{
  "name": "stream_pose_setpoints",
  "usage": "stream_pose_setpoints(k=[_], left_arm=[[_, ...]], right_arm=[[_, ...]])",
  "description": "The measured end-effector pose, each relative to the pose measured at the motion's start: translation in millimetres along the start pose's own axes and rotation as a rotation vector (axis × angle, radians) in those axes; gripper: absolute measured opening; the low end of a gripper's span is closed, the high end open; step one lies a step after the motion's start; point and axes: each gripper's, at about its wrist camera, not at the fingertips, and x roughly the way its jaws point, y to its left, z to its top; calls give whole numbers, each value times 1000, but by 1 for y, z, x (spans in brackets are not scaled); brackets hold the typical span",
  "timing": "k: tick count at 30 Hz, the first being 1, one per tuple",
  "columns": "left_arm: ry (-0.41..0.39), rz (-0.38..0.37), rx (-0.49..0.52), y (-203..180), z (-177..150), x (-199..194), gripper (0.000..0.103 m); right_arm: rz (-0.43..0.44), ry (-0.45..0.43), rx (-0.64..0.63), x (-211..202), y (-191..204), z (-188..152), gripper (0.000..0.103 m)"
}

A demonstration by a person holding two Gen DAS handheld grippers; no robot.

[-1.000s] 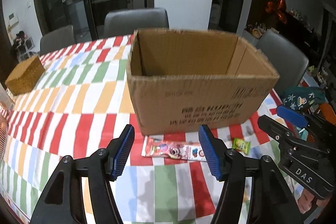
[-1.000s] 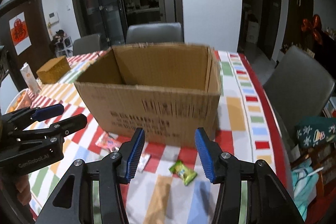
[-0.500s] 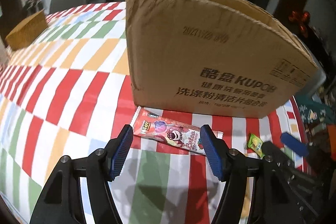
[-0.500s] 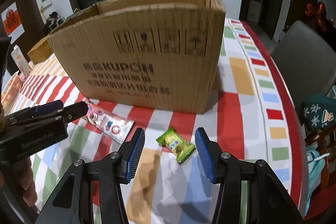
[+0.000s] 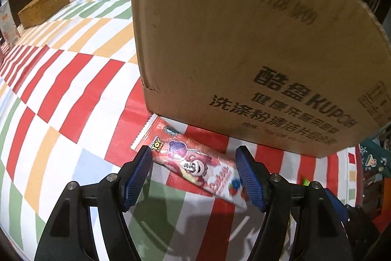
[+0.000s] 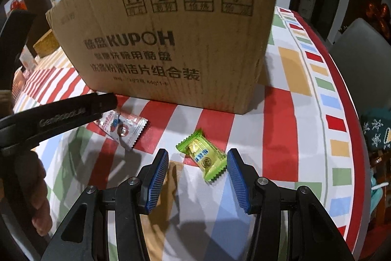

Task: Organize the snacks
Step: 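Grasp the green candy with the right tool while the left tool grasps the pink Lotso stick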

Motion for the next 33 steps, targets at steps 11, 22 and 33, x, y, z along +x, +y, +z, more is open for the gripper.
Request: stream_pose_setpoints(k=[11,22,33], left_arm=[[17,68,132,-2,0,7,72],[-5,-112,234,21,-31,-14,64],[16,-159,241,6,-30,-15,22]], right_arm=[[17,3,-7,13,-3,4,51],[12,-24,8,8,-5,-6,51],[35,-41,70,7,-9,-7,20]])
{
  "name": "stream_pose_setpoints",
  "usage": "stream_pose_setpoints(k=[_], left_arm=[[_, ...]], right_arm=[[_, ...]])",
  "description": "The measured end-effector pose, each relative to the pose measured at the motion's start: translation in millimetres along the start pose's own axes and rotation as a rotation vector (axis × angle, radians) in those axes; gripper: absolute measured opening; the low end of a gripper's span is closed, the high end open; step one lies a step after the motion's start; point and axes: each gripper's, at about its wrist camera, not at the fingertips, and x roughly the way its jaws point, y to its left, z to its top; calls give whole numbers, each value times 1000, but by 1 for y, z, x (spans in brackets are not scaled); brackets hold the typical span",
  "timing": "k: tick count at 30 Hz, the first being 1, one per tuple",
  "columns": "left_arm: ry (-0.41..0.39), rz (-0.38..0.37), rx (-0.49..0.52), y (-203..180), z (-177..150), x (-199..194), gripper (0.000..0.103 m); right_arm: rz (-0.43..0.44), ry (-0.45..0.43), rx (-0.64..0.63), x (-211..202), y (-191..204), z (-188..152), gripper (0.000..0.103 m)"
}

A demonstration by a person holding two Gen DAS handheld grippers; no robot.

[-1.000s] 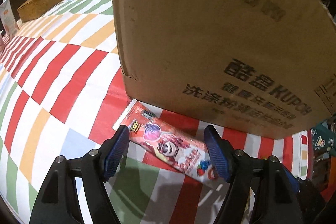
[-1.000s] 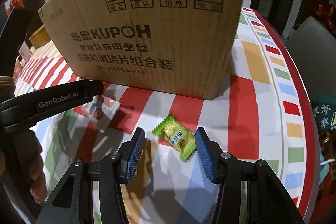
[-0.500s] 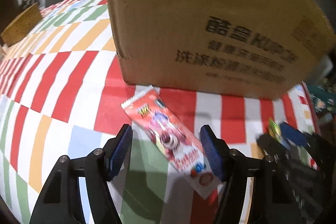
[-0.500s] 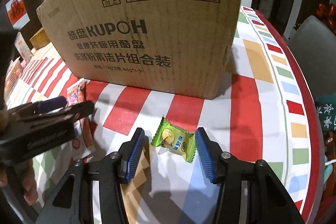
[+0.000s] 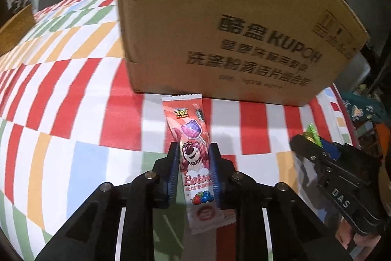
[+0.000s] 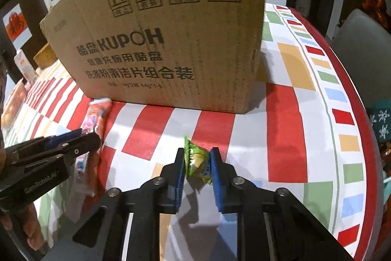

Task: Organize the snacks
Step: 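Grasp the green candy with the right tool while the left tool grasps the pink Lotso stick, then carry both snacks over the box and open both tools to release them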

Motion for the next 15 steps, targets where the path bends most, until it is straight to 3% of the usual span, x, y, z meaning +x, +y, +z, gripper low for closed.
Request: stream_pose_setpoints(k=[6,15], left_arm=[[3,-64,6,-7,-4,-4,20],[-25,-85,13,-10,-9,-24,20]], right_arm=[[19,-16,3,-7,2,-1,15],[32,-60,-16,-29,16,0,15]])
